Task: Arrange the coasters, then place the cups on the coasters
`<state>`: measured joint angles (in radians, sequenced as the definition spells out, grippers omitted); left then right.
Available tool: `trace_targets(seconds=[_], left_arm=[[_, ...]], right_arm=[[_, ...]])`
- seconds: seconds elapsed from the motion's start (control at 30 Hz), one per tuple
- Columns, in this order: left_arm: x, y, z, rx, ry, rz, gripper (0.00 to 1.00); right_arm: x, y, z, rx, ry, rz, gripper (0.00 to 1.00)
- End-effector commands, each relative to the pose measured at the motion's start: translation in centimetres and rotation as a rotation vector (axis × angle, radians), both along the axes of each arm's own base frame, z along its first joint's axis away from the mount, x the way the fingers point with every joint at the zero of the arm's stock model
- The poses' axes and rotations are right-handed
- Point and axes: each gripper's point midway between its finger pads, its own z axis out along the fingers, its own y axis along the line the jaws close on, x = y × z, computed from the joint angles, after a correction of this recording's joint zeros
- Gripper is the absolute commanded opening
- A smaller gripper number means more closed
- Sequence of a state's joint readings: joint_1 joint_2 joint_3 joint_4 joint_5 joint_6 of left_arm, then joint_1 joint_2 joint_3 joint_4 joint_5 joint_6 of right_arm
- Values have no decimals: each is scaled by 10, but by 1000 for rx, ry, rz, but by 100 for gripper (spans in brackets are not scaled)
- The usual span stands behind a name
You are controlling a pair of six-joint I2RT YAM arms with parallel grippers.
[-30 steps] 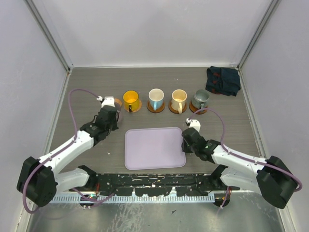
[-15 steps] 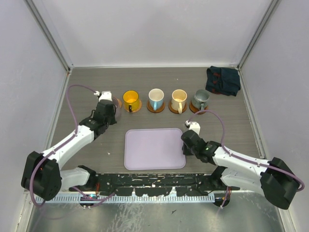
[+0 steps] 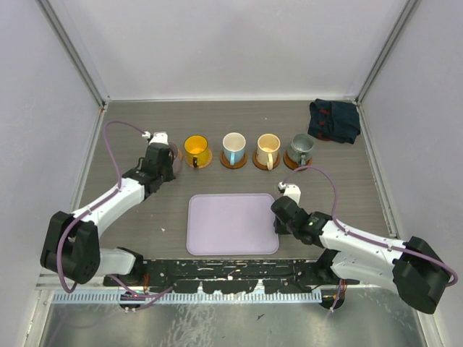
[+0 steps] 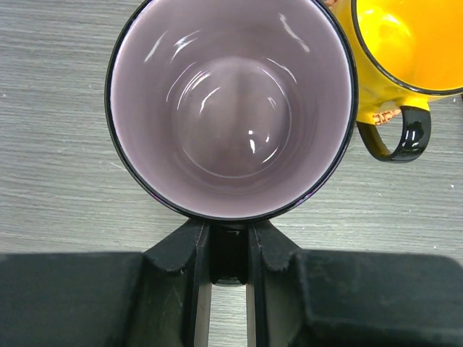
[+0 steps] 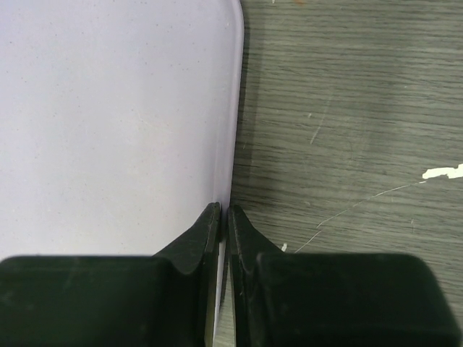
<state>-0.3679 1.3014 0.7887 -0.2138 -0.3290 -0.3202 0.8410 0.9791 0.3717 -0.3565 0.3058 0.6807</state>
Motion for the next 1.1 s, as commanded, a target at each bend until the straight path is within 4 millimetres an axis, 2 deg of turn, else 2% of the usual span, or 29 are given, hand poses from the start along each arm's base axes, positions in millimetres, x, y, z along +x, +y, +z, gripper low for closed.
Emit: trace_targets(seconds=[0.0,0.23,0.43,0.6,0.7,0.8,0.87,0.97,1.07], left_arm=[[37,-10,49,-59,-179,-3,0],[40,-8,50,-60,-184,4,0],[44,-6,51,-61,-188,9,0],[51,-4,54,-54,-191,6,0],[54,-2,55,-51,-193,10,0],[58,2,53,-50,-187,16,0],[61,4,51,-52,-184,20,0],[65,8,46,-48,-183,26,0],[70,9,41,-42,-187,24,0]], right_arm=[[4,6,13,30,-30,-15,14],[0,6,13,43,-23,-27,15],[-1,6,15,51,-30,-37,24],[3,6,24,60,-58,-53,45],[6,3,29,50,-75,-66,62],[11,2,35,39,-93,-78,72],[13,1,39,35,-103,-85,87],[17,-1,46,24,-125,-99,98],[22,-6,57,21,-161,-124,100]])
